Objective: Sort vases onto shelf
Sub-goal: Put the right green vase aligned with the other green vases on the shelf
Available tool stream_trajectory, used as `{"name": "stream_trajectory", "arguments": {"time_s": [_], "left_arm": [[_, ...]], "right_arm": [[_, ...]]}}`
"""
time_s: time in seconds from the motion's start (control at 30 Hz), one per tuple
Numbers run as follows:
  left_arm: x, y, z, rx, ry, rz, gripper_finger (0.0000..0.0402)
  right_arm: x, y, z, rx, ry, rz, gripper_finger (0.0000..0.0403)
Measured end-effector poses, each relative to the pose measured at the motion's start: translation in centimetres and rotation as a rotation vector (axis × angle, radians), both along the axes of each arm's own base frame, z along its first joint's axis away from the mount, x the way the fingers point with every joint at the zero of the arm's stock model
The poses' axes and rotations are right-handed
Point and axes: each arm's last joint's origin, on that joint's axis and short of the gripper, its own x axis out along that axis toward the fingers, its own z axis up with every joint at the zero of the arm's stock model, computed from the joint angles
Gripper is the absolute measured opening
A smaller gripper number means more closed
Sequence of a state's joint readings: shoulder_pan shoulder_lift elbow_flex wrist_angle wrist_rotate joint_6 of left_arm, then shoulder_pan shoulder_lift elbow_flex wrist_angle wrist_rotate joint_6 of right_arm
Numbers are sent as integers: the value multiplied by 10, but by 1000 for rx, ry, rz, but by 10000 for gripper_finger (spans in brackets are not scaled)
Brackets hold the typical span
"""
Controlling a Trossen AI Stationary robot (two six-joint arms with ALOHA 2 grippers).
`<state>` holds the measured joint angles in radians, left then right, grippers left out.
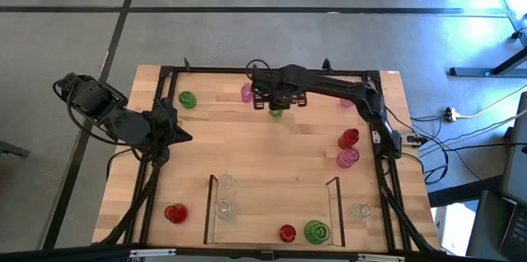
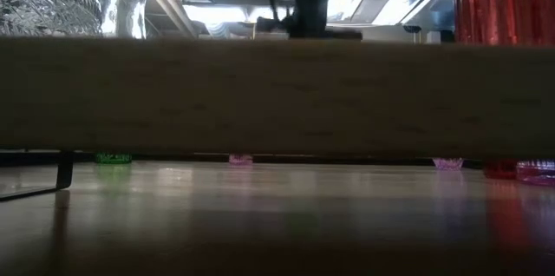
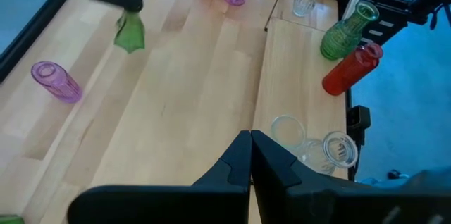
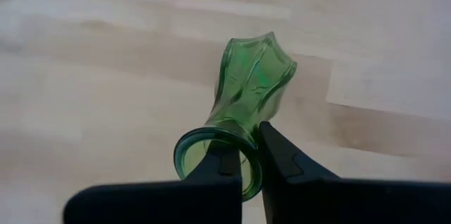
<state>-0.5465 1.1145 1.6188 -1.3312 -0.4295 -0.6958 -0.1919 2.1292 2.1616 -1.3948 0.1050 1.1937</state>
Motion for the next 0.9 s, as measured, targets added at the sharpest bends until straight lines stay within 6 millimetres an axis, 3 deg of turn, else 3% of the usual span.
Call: {"name": "stream_trajectory", "arguments": {"time_s": [0.13, 0.37, 0.5, 0.67, 0.9], "left_arm": [[0, 0, 0, 18, 0, -13, 0], [0, 0, 0, 21, 0, -16, 0], [0, 0, 0, 22, 0, -16, 0], [2, -1, -1, 30, 2, -11, 0], [12, -6, -4, 43, 6, 1, 0]], "right_arm": [[-15, 23, 33, -12, -66, 122, 1], [-65, 72, 82, 75, -53, 360, 1], [-85, 104, 106, 131, -148, 460, 0], [-95, 146, 109, 177, -149, 564, 0], [-94, 197, 83, 237, -37, 672, 0]]}}
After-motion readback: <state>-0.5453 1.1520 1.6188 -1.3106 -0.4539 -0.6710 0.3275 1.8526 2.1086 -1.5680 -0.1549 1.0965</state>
